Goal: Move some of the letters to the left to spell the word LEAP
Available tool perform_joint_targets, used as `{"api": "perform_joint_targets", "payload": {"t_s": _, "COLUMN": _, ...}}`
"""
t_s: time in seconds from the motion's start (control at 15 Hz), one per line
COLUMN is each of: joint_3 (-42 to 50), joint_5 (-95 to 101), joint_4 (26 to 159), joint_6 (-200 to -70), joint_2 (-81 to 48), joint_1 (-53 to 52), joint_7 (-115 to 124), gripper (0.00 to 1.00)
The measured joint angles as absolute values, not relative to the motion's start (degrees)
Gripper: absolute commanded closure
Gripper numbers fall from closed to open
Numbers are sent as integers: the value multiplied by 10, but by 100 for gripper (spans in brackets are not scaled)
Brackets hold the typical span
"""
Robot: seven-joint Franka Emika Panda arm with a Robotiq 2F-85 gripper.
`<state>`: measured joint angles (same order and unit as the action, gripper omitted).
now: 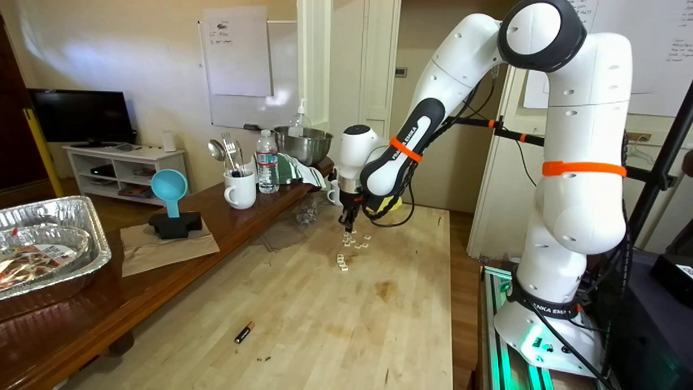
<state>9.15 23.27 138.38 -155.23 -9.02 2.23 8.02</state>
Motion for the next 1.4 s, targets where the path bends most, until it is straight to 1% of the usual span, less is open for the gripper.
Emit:
{"api": "perform_joint_targets", "payload": {"t_s": 0.8, "joint_3": 46, "joint_5": 135, "joint_4": 1411, "joint_6": -1550, "joint_2": -79, "joint_1": 22, "joint_7": -47, "gripper": 100}}
{"api": "perform_joint_targets", "payload": {"t_s": 1.4, "joint_3": 24, "joint_5": 121, "joint_4": 1412, "joint_6": -1519, "joint_2": -68, "joint_1": 22, "joint_7": -72, "gripper": 100}}
